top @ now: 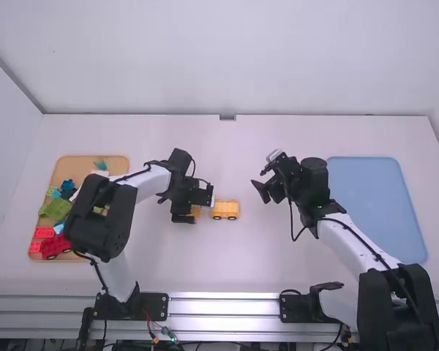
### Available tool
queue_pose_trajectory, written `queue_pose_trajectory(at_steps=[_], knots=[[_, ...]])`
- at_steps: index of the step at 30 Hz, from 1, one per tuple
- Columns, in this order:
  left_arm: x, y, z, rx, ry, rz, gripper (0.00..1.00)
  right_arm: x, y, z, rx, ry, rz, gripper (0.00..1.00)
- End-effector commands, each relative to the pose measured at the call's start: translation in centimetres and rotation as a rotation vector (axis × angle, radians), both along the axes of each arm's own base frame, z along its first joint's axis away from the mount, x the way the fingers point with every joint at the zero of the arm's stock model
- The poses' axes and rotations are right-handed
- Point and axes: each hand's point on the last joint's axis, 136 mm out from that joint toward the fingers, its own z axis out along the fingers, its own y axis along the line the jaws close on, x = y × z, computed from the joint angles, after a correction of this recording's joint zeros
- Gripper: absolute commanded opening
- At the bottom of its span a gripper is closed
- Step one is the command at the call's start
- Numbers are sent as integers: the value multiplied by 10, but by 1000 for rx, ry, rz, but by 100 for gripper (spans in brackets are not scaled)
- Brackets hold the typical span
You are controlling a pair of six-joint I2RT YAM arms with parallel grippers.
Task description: Assemble lego blocks to make yellow taxi
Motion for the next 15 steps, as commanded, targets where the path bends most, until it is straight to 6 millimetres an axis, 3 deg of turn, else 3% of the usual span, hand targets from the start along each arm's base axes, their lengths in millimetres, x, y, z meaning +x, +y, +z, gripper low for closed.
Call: queue_pose_trajectory(at_steps=[1, 10, 15], knots=[[-3, -7, 15, -147, 6, -11, 99, -1, -1, 5, 6, -8, 0, 98], [-5, -4, 49, -752, -32, 80, 99, -2, -1, 2, 4, 3, 1, 99], [-5, 19, 36, -856, -20, 245, 99, -2, -1, 2, 4, 4, 0, 98]])
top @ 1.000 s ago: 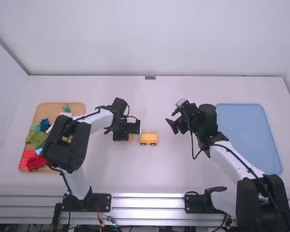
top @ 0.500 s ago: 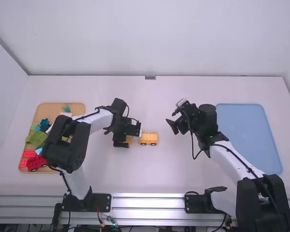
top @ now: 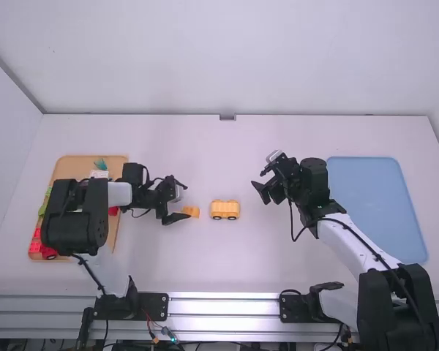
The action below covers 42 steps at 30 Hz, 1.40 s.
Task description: Assemble lego blocks to make yellow taxi
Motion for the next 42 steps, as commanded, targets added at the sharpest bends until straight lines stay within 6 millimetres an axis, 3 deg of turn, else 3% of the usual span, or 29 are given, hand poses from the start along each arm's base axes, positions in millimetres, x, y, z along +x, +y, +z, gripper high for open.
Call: queue_pose_trajectory(at_steps=[1, 8, 14, 22, 27, 37, 39, 42], knots=[[-15, -6, 11, -188, 84, 19, 99, 0, -1, 5, 6, -12, 1, 98], [-27, -4, -9, -166, 65, -22, 98, -1, 0, 6, 9, -14, 4, 99], [-22, -3, -18, -124, 90, -26, 79, -1, 0, 6, 9, -15, 5, 98], [-28, -5, -32, -91, 64, -64, 66, -3, 8, 8, 10, -24, 26, 99], [-31, -4, -37, -69, 56, -71, 52, -2, 8, 9, 12, -31, 25, 98], [-32, -3, -43, -53, 26, -58, 47, -2, 8, 9, 13, -31, 25, 98], [-32, -3, -45, -54, 27, -45, 39, -2, 8, 10, 12, -32, 25, 98], [-33, -4, -44, -62, 3, -54, 34, -2, 7, 9, 12, -32, 25, 98]])
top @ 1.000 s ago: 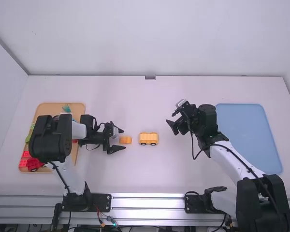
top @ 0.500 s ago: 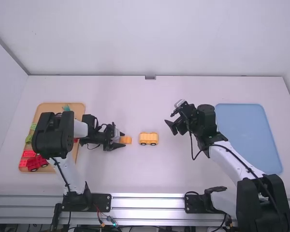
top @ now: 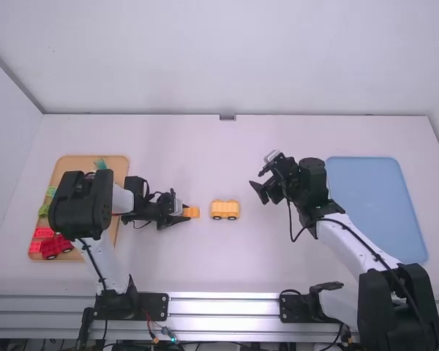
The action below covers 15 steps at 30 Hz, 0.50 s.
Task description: Assemble lego blocks to make yellow taxi
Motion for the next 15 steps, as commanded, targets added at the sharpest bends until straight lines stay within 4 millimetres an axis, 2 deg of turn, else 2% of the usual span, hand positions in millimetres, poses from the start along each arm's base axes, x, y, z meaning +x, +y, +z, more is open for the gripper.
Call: queue_pose_trajectory(at_steps=[1, 5, 7, 9, 12, 15], knots=[[-8, -4, -4, -14, 15, -15, 32, -1, 1, 6, 8, -15, 5, 98], [-6, -5, -2, -23, 7, -12, 32, -1, 1, 6, 8, -15, 4, 98], [0, -6, 4, -48, 7, -2, 38, 1, 0, 6, 3, -18, -5, 98], [5, -6, 8, -62, 16, 9, 38, 1, -1, 6, 4, -20, -5, 98], [17, -4, 21, -74, 56, 47, 33, -1, 2, 6, 12, -12, 4, 98], [20, -5, 26, -46, 61, 53, 31, -1, 1, 5, 34, 11, -14, 99]])
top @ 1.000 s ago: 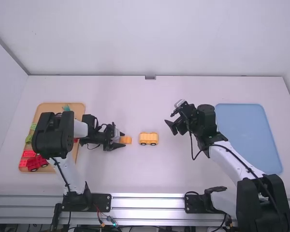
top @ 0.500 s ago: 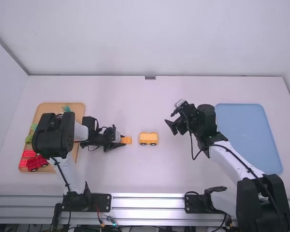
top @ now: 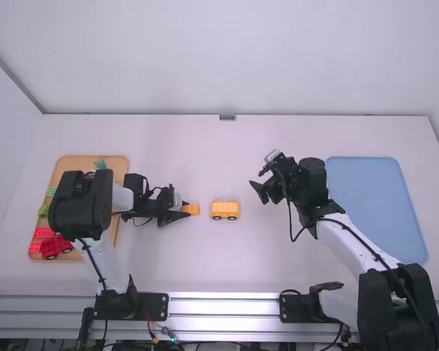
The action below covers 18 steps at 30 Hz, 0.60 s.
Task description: Assemble lego blocks to make yellow taxi
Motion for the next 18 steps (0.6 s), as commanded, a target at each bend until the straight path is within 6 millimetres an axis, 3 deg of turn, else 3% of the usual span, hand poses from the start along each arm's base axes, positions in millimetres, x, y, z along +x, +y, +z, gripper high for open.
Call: queue_pose_trajectory(at_steps=[1, 2, 6, 13, 18], knots=[[7, -6, 16, 1, -3, 2, 30, -2, 1, 5, 27, 7, -7, 98], [7, -7, 13, 31, -1, -1, 32, -2, 1, 4, 26, 11, -7, 98], [3, -11, 10, 39, 28, -1, 24, -1, 0, 4, 20, 7, -9, 99], [-1, -20, 34, -63, -46, -56, 25, -12, -1, -11, -85, 1, 69, 98], [2, -25, 52, -62, -67, -56, 24, -24, 14, -34, -95, 32, 218, 98]])
